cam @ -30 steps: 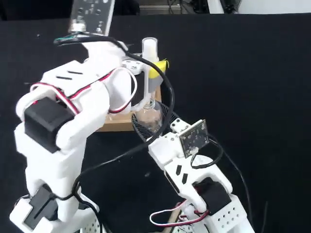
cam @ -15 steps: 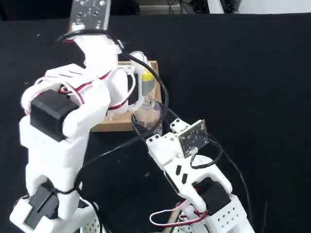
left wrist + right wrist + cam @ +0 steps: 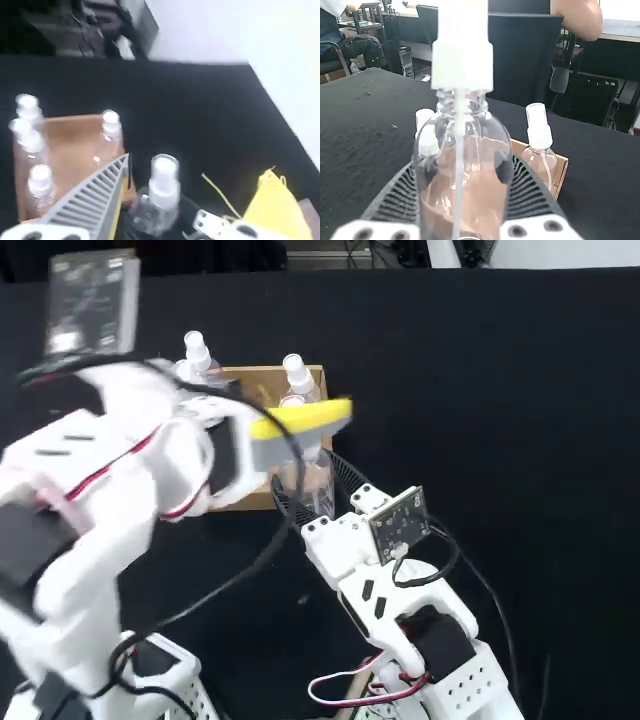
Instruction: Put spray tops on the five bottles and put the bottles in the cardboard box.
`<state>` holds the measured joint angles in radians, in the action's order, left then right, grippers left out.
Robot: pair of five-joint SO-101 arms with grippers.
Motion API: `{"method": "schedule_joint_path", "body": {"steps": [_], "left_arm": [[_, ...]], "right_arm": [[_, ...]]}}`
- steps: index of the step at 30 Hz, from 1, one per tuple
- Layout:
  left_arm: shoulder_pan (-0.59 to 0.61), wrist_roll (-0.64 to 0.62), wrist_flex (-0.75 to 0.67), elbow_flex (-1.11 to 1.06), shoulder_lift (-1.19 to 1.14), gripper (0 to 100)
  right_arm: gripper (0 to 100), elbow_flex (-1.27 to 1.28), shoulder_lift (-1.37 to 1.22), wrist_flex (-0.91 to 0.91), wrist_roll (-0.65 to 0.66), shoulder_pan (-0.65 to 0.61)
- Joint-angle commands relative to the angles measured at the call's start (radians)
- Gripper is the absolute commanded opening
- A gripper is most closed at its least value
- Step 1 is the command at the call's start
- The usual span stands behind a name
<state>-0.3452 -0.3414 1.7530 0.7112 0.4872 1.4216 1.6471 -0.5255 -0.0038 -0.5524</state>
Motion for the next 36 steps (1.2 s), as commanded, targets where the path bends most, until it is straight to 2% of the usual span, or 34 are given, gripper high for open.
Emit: {"method": "schedule_joint_path", "body": {"steps": [1, 8, 11, 18, 24, 28, 32, 36], "left_arm": [[0.205, 0.025, 0.006, -0.004, 0.069, 29], [0.762, 0.330, 0.005, -0.306, 0.074, 29], [0.903, 0.408, -0.066, -0.539, 0.072, 29], [0.909, 0.321, -0.517, -1.198, 0.227, 29], [0.906, 0.321, -0.901, -1.627, 0.422, 29], [0.906, 0.285, -1.039, -1.785, 0.425, 29], [0.886, 0.163, -1.094, -1.871, 0.436, 29], [0.834, 0.152, -1.171, -1.943, 0.436, 29]], "right_arm": [[1.0, -0.013, 0.024, 0.028, 0.002, 0.029], [1.1, -0.056, 0.021, 0.015, -0.006, 0.307], [1.1, -0.114, 0.012, 0.008, -0.003, 0.431], [1.1, -0.406, -0.061, -0.201, 0.003, 0.565], [1.1, -0.521, -0.305, -0.190, 0.038, 0.652], [1.1, -0.483, -0.443, -0.038, 0.043, 0.746], [1.1, -0.377, -0.565, 0.275, 0.044, 0.848], [1.1, -0.306, -0.722, 0.552, 0.044, 0.918]]}}
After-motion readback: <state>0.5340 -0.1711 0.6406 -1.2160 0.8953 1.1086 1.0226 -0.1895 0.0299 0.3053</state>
